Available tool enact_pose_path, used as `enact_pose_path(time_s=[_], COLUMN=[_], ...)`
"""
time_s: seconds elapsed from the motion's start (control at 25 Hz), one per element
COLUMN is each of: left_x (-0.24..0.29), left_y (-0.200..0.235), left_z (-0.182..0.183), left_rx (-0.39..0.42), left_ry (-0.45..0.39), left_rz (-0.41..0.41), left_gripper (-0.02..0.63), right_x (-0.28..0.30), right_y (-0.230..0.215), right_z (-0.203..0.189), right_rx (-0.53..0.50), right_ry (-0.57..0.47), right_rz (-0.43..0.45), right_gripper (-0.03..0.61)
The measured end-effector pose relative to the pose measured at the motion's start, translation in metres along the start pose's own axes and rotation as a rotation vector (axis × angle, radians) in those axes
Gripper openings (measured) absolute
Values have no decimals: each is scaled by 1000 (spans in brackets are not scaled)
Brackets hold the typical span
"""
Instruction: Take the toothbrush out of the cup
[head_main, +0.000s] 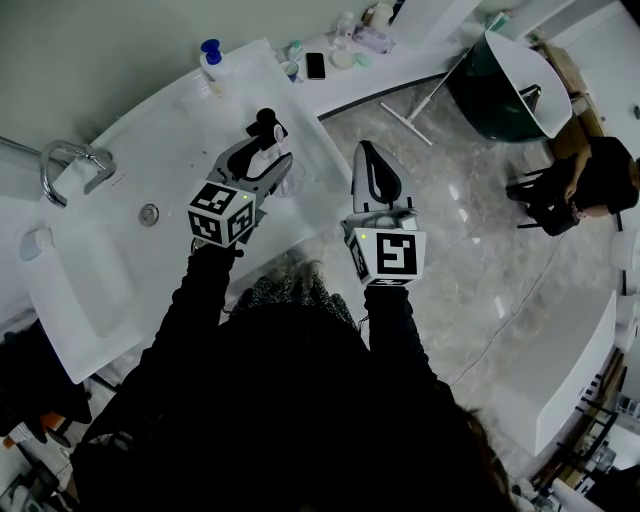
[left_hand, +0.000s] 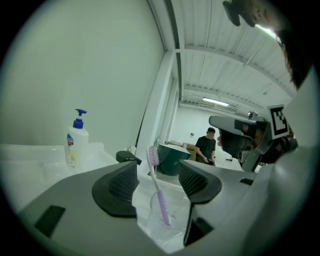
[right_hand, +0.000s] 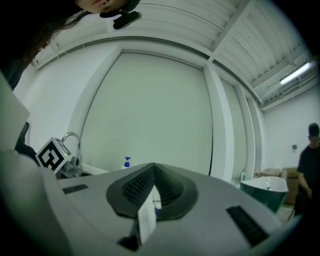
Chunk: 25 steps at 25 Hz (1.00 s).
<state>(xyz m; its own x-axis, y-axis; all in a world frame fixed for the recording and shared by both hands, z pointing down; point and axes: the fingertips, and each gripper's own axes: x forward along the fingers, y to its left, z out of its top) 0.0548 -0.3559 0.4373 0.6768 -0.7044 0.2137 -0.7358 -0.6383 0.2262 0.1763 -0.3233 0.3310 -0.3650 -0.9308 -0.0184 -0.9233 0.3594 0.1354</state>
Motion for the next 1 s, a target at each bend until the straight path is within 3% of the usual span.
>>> enact_pose_path(time_s=[0.2,0.6,0.72,0.84,1.0], left_x=[14,25,27,28,29], left_y=[0,0,-3,-6,-9], left_z=[-15,-21,-20,-20,-24], left_rx=[8,-9,-6,-13,0], left_ry=[96,142,155,161,178], left_rz=[-45,-94,-117,-134,-154], left_gripper=[247,245,244,236,163], right_x=[1,0,0,2,3], right_y=[-3,-9,-10,-9,-9], right_z=[0,-1,-4,-3,-4], right_rx=[-4,-16,-17,-17,-18], right_ry=[0,4,52,16,6], right_rz=[6,9,4,14,22], right_gripper=[5,5,5,5,5])
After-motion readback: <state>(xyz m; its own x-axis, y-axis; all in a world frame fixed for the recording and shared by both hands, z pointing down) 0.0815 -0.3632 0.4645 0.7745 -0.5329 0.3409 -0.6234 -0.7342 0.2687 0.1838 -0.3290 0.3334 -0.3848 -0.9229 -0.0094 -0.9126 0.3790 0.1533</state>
